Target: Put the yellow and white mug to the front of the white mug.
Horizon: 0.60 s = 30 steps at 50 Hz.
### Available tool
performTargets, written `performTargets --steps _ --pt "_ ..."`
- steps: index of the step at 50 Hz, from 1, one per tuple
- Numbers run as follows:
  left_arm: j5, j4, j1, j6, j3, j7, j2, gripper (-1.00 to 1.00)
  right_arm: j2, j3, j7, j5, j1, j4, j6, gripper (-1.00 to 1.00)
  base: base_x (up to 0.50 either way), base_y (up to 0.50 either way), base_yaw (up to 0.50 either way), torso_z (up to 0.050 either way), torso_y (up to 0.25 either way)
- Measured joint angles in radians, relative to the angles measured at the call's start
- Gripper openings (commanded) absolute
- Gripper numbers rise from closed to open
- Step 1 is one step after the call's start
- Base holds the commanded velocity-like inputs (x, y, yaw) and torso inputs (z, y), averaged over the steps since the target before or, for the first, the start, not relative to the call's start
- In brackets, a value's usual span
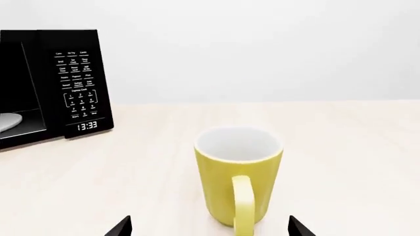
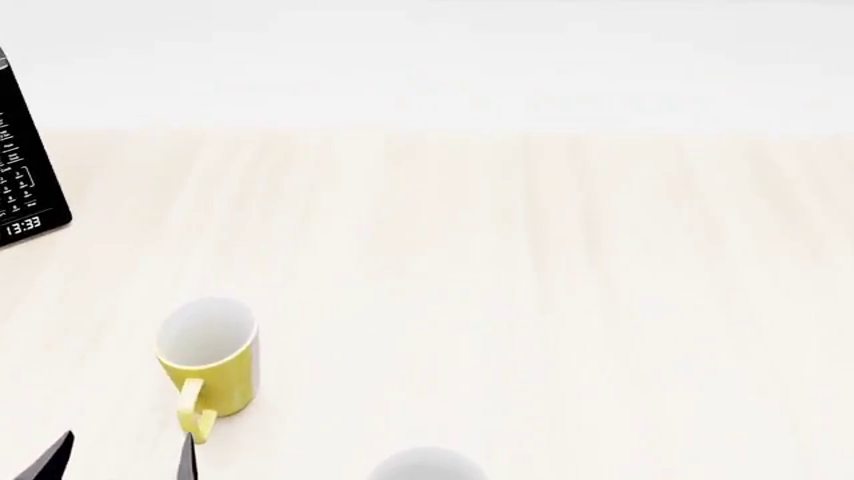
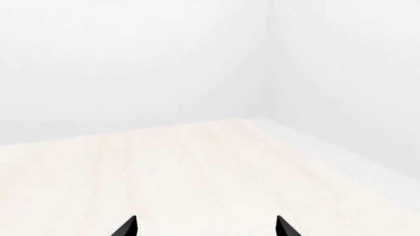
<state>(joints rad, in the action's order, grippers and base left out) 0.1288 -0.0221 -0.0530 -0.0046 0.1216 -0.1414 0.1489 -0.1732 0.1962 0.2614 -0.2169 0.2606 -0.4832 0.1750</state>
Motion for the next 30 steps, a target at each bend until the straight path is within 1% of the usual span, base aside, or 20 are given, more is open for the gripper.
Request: performTargets --steps 20,30 --pt "-0.058 -0.132 -0.121 -0.065 0.056 -0.052 -0.018 1.00 -0.011 -0.011 0.013 -0.007 -0.001 0.016 -0.007 1.00 0.00 0.00 0.00 0.000 0.000" --pt "-0.056 -0.171 -0.167 -0.091 0.071 -0.069 -0.034 1.00 -0.015 -0.013 0.016 -0.014 0.000 0.024 -0.014 1.00 0.00 0.00 0.00 0.000 0.000"
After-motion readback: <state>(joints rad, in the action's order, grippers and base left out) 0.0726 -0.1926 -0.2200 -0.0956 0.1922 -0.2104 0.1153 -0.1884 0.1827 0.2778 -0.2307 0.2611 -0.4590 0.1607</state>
